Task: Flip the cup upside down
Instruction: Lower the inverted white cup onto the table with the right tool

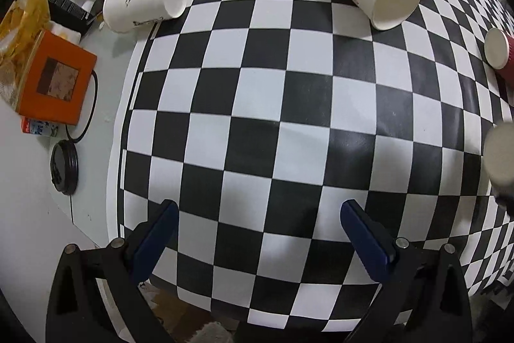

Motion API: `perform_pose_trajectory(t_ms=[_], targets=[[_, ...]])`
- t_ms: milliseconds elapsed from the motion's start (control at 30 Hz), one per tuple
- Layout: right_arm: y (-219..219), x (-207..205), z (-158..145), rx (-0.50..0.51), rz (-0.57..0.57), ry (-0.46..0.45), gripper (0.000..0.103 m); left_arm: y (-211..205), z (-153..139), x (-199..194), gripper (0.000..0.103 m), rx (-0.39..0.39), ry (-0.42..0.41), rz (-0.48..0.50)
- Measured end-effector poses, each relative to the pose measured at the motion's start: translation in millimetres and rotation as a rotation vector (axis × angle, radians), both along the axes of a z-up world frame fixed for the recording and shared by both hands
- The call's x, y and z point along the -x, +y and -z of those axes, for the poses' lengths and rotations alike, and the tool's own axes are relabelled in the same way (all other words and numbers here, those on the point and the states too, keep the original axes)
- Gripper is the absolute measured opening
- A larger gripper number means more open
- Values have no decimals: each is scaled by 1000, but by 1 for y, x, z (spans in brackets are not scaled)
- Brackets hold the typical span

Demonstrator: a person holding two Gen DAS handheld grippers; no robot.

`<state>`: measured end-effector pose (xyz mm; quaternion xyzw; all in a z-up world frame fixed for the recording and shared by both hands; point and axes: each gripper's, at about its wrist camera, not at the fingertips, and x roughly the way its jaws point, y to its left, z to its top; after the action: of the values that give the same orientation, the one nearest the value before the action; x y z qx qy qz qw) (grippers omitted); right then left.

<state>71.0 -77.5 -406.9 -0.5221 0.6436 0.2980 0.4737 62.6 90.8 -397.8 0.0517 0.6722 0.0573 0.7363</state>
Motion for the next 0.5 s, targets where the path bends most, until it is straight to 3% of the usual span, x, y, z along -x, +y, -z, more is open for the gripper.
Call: perform_pose_trajectory(t_ms=[133,233,500], targets=[[-26,-52,-3,-90,413,56,63,-1,-1,-3,103,11,1,5],[-48,-73,4,-105,624,93,63,-15,-8,-5,103,15,6,13],[-96,-92,29,-105,1016,220,64,-47,-23,0,103,23,8,28]])
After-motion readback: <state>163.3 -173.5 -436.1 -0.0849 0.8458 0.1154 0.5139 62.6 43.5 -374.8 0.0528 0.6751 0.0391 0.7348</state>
